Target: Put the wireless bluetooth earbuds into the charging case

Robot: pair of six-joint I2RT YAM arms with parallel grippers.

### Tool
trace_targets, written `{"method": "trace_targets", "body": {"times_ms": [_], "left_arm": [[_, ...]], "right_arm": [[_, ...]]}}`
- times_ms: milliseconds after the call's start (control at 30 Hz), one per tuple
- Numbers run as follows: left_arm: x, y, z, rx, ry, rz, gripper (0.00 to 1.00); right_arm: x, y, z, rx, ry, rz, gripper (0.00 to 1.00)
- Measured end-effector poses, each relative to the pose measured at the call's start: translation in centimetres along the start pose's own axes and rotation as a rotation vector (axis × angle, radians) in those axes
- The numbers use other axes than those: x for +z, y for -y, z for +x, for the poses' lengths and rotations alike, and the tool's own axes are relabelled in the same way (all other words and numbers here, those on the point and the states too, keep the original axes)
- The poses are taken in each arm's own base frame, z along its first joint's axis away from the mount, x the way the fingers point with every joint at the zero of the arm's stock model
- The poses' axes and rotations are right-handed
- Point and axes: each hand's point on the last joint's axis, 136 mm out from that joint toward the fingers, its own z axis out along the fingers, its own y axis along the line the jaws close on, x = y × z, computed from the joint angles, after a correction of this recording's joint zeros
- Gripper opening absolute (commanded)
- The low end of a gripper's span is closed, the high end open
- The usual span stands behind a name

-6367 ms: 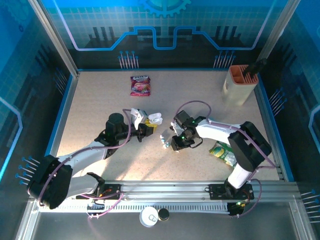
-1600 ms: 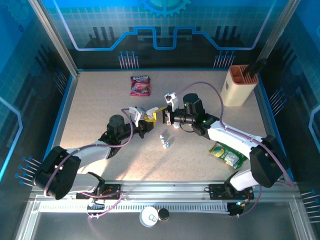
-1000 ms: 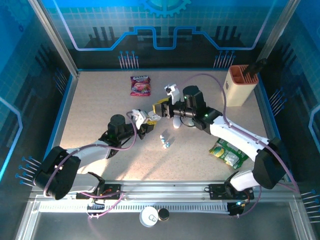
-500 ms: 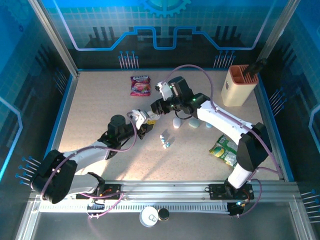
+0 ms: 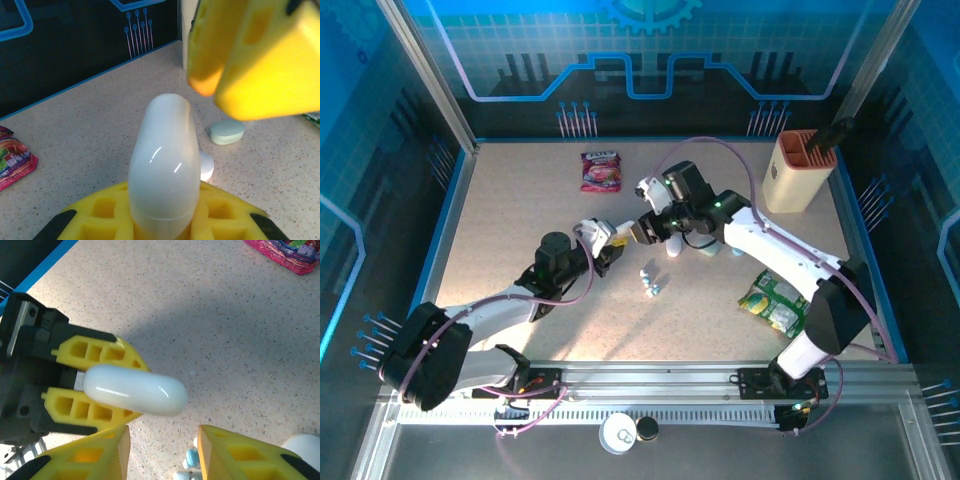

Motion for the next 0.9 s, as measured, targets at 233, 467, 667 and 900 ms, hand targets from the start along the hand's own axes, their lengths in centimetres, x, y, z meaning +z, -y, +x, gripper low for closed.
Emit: {"method": "trace_targets", "body": {"times_ms": [233,467,667,900], "left_arm": [[-0.4,1.8,-0.3,-0.012,0.007,0.105,0.09],[-2.3,5.9,-1.5,0.012,0.010,0.335,0.08],[-3.5,8.1,-1.4,0.006,-0.002,0.471,0.08],[-3.9,9.0,-1.7,0.005,-0.001,0.535,0.09]], "right_arm": [[-3.2,-0.7,1.6,-0.131,0.081,-0.015,0.72],[-6.8,-3.6,3.1,-0.500,0.159,-0.093,0.82],[-6.0,-4.8,4.1,-0.662,0.129,-0.158,0.80],[-3.5,-5.8,4.6,-0.729,0.067,-0.235,0.50]]}}
